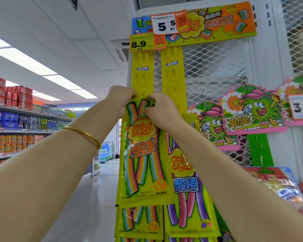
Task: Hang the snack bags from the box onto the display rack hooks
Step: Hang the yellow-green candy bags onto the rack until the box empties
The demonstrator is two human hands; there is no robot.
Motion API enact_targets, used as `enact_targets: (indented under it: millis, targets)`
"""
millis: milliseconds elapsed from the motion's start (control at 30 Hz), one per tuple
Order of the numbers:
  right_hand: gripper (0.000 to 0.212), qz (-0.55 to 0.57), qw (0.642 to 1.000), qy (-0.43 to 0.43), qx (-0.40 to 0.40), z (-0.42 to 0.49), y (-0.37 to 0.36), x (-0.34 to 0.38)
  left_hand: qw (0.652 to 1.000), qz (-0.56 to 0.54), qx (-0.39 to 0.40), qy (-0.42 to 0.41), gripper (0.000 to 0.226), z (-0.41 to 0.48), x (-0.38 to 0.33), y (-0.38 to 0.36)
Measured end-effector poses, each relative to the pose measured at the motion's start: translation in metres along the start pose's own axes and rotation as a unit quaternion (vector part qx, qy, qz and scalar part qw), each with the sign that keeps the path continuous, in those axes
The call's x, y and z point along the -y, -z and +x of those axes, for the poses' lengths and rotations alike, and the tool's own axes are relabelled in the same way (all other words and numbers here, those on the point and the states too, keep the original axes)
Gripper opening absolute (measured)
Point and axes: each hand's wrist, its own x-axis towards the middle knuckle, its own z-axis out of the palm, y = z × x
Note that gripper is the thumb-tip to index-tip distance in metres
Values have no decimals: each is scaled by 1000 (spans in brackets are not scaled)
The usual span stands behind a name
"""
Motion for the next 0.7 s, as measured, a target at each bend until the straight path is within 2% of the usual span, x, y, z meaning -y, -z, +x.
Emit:
enact_targets:
  millis: [133,233,333,433,700]
  targets:
    - [30,-4,1000,1,31,-11,0,-3,999,8,45,-29,20,-2,6,8]
    - [47,-44,998,10,44,-18,3,-8,996,34,34,-70,20,-5,13,13]
    - [60,-68,998,17,3,-26,-2,-14,990,92,-1,-109,25,-8,20,16]
    - [59,-98,994,15,-34,-34,-9,-15,988,111,-20,-109,25,-10,28,19]
    - [53,-160,986,-6,-49,-43,-12,-11,984,129,-44,-116,22,-24,36,24]
